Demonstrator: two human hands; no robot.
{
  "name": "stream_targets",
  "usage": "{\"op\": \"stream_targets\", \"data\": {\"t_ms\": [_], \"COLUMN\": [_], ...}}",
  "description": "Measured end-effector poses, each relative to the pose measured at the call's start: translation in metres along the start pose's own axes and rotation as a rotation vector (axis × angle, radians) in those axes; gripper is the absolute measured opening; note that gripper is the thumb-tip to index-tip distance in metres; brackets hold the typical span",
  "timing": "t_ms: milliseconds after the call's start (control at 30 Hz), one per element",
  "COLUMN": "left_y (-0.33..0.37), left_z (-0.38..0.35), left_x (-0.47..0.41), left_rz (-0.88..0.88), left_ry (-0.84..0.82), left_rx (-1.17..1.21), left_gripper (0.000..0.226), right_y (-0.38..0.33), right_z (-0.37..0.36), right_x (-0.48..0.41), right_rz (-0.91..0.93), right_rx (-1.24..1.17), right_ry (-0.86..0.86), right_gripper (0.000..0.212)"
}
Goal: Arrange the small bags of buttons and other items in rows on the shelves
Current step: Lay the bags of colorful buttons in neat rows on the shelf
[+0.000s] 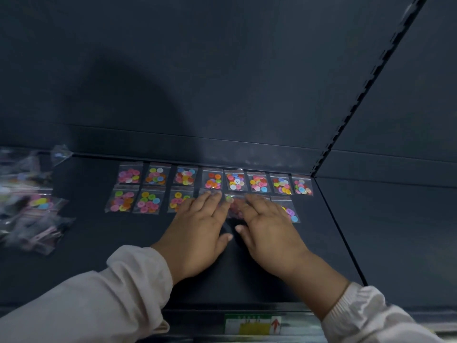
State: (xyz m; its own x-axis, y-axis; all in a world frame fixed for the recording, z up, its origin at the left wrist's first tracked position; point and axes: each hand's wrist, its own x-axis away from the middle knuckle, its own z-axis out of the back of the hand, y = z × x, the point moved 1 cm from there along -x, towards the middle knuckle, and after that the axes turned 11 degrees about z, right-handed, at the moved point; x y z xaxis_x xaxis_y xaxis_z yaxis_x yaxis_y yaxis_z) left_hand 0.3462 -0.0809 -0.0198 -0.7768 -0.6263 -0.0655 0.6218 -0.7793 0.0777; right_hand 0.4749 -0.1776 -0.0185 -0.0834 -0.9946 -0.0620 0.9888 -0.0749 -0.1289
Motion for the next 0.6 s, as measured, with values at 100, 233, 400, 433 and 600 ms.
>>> {"op": "stream_targets", "data": {"t_ms": [100, 233, 400, 433, 600], "left_y": [-0.026, -0.073, -0.145, -0.160, -0.233], "left_z": [0.007, 0.022, 0.039, 0.043, 0.053], "left_x": [0.010, 0.029, 0.059, 0.066, 0.099], "left_rz": [0.048, 0.159, 0.269, 0.302, 0.414], "left_ry": [-0.009, 0.035, 0.077, 0.072, 0.025], "left_rx": [0.013, -0.072, -0.134, -0.144, -0.122], "left_gripper": [0.069, 0.063, 0.061, 0.062, 0.064], "right_y": [-0.020, -0.059, -0.123, -0.137, -0.203], "right_z": [0.005, 0.007, 0.002, 0.001, -0.013], "right_x": [-0.018, -0.051, -0.098, -0.107, -0.155], "right_rz": [0.077, 0.179, 0.316, 0.336, 0.427], "right_rx": [0.026, 0.031, 0.021, 0.006, -0.033], "right_ry": [0.029, 0.024, 0.003, -0.001, -0.040], "right_gripper": [0.054, 0.056, 0.058, 0.057, 0.061]}}
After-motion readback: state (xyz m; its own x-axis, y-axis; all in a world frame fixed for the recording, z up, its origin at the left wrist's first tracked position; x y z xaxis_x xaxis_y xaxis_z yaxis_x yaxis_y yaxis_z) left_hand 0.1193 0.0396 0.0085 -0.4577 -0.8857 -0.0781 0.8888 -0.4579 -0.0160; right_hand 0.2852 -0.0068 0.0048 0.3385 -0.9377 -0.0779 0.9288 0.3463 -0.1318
